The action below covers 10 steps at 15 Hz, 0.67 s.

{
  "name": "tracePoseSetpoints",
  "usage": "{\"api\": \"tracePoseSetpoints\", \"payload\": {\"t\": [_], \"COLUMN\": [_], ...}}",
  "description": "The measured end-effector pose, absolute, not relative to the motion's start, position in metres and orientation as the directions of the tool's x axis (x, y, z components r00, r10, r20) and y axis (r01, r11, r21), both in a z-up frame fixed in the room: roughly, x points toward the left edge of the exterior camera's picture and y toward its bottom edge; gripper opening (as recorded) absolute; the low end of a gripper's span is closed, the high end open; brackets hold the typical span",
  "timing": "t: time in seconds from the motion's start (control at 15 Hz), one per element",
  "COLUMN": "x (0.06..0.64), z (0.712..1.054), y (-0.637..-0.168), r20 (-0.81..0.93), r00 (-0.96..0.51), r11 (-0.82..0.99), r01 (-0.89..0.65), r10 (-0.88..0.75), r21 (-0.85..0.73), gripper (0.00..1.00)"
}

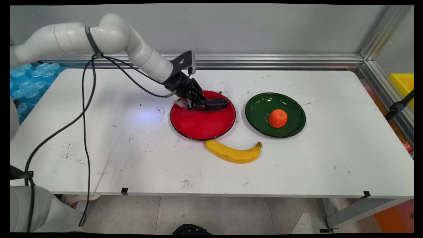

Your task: Place the picked object on the green plate

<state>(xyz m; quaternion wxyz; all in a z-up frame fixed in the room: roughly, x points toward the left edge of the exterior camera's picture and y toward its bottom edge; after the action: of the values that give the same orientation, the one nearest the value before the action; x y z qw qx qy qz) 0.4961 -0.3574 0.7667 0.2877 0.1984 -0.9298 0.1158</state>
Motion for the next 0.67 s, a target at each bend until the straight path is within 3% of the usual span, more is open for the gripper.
{"api": "tracePoseSetpoints", "payload": {"t": [0.4, 0.67], "x": [0.498, 0.469], "z": [0.811, 0.837], "y": [-0.358, -0.367], "r20": [0.585, 0.629], "r00": [-0.768, -0.736], "r11": [0.913, 0.908], "r01": [-0.394, -0.404], "r10": [-0.261, -0.251], "r21": [-0.11, -0.11], "gripper": [0.0, 0.0]}}
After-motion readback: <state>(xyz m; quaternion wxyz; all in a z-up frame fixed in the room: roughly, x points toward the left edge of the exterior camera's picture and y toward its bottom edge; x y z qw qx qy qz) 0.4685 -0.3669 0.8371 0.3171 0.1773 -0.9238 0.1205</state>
